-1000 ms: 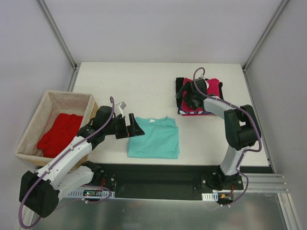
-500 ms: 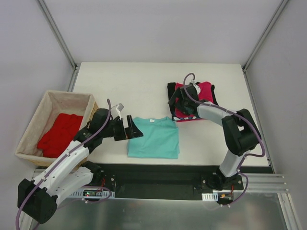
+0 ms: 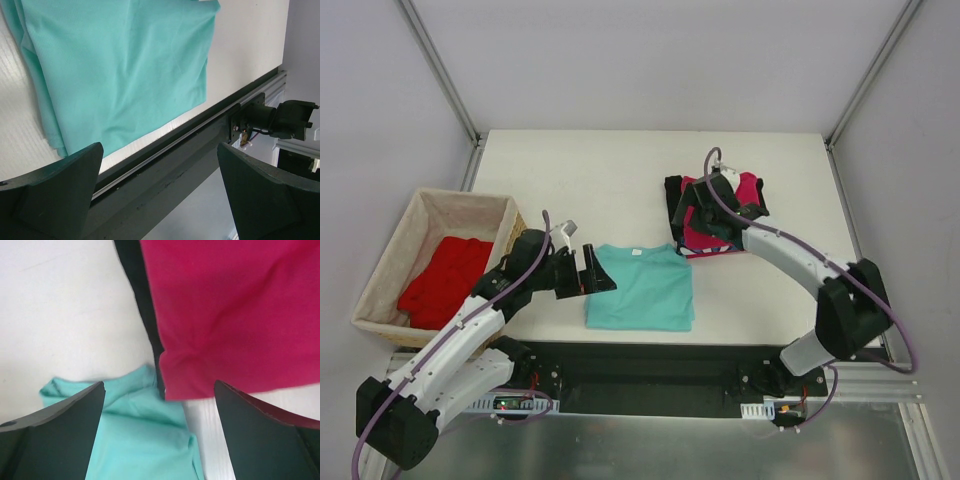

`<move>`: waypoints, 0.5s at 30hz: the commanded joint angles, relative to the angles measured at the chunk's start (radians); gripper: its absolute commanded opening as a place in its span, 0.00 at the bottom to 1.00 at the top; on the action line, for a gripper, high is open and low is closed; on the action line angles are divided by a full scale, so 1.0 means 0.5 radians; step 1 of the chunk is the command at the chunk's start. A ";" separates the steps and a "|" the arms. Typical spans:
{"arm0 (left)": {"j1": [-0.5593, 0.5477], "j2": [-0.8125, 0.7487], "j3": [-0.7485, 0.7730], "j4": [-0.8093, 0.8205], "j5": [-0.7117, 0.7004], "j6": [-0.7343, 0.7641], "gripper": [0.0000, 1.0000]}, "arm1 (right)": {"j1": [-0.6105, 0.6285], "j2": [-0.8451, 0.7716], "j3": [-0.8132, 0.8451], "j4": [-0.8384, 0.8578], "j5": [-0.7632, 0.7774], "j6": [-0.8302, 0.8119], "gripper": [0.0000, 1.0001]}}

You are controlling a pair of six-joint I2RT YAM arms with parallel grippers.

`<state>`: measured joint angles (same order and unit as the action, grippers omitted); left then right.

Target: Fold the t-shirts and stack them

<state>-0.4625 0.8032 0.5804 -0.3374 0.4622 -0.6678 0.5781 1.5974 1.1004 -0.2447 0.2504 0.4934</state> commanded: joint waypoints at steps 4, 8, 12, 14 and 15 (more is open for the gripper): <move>0.020 -0.005 0.030 -0.150 -0.068 -0.051 0.99 | 0.065 -0.614 0.186 -0.654 0.275 -0.508 0.95; 0.020 -0.063 -0.074 -0.178 -0.074 -0.103 0.99 | 0.062 -0.814 -0.049 -0.750 0.263 -0.481 0.95; 0.020 -0.121 -0.157 -0.200 -0.081 -0.146 0.99 | 0.065 -0.973 -0.344 -0.664 0.190 -0.407 0.95; 0.020 -0.143 -0.212 -0.203 -0.065 -0.183 0.99 | 0.062 -1.010 -0.449 -0.627 0.165 -0.377 0.95; 0.020 -0.155 -0.228 -0.197 -0.062 -0.198 0.99 | 0.062 -1.020 -0.470 -0.615 0.141 -0.373 0.95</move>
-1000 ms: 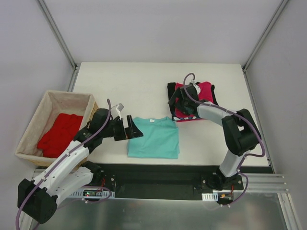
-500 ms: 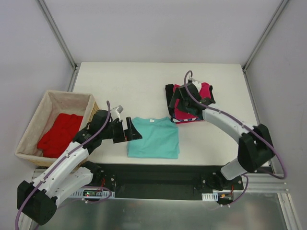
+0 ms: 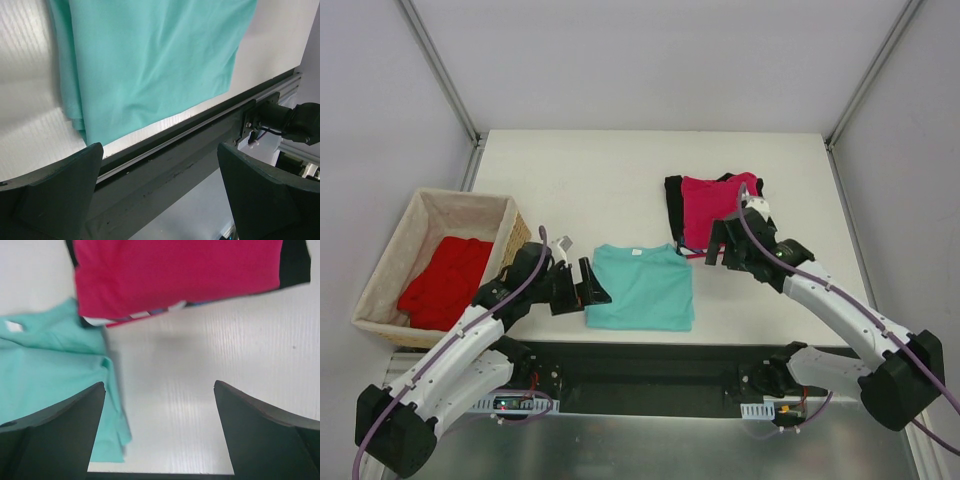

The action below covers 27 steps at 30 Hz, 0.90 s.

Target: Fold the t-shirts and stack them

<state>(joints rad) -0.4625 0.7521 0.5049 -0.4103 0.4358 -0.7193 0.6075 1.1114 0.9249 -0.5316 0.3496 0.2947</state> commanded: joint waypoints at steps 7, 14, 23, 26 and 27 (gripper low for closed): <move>0.020 -0.197 -0.227 -0.063 0.006 -0.227 0.99 | 0.003 -0.069 -0.162 -0.005 -0.076 -0.006 0.95; 0.020 -0.326 -0.411 -0.088 -0.013 -0.316 0.98 | 0.006 -0.026 -0.150 0.029 -0.119 -0.025 0.95; 0.020 -0.296 -0.525 0.056 -0.074 -0.347 0.97 | 0.006 -0.026 -0.190 0.072 -0.144 -0.031 0.95; 0.020 -0.228 -0.589 0.209 -0.074 -0.344 0.97 | 0.003 -0.026 -0.208 0.075 -0.147 -0.031 0.95; 0.020 -0.194 -0.605 0.250 -0.065 -0.344 0.97 | 0.003 -0.029 -0.211 0.078 -0.153 -0.037 0.95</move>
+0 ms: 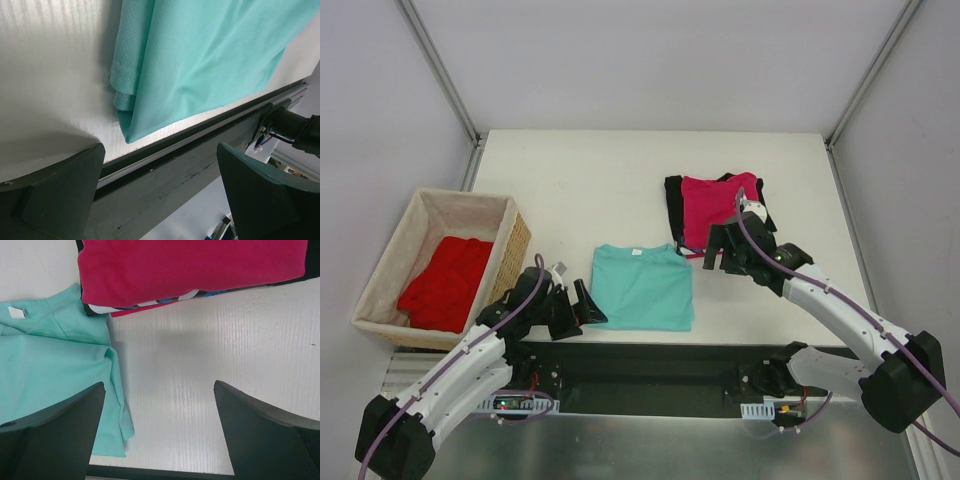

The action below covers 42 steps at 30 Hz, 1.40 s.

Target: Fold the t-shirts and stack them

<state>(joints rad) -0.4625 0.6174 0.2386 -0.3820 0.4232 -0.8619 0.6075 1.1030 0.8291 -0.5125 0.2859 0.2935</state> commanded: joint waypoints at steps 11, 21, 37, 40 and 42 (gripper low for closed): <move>0.035 0.299 -0.195 0.614 -0.006 -0.080 0.96 | 0.003 -0.034 -0.014 0.028 -0.026 -0.072 0.95; 0.060 0.262 -0.247 0.614 0.016 -0.077 0.67 | 0.006 -0.019 -0.026 0.046 -0.041 -0.047 0.95; 0.081 0.311 -0.250 0.617 0.016 -0.046 0.13 | 0.003 -0.006 -0.011 0.059 -0.060 -0.044 0.95; 0.084 0.330 -0.250 0.620 0.019 -0.037 0.02 | 0.003 0.033 -0.038 0.144 -0.093 -0.047 0.95; 0.088 0.327 -0.250 0.617 0.019 -0.040 0.00 | 0.000 0.094 -0.060 0.239 -0.133 -0.041 0.95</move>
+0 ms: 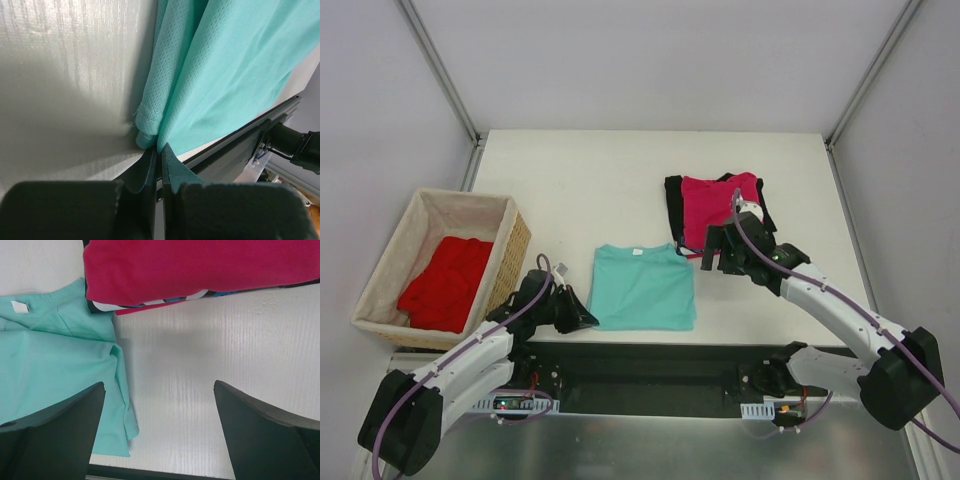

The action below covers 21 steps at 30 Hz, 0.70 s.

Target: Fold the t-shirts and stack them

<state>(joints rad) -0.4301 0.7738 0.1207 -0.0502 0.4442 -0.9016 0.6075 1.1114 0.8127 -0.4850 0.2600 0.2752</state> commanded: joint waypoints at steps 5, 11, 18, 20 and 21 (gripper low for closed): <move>0.029 0.005 -0.008 -0.047 -0.011 0.045 0.00 | -0.046 0.250 -0.159 0.482 -0.339 0.078 0.95; 0.038 0.038 -0.005 -0.047 0.001 0.064 0.00 | -0.101 0.483 -0.272 0.935 -0.713 0.195 0.94; 0.047 0.103 0.035 -0.047 0.007 0.094 0.00 | -0.123 0.679 -0.288 1.249 -0.949 0.275 0.94; 0.050 0.106 0.041 -0.050 0.013 0.097 0.00 | -0.126 0.713 -0.291 1.313 -0.971 0.287 0.94; 0.050 0.106 0.041 -0.050 0.017 0.094 0.00 | -0.129 0.725 -0.285 1.329 -0.986 0.290 0.94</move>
<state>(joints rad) -0.4168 0.8116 0.1287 -0.0395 0.4644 -0.8925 0.5522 1.4513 0.6659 0.0483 -0.1570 0.3882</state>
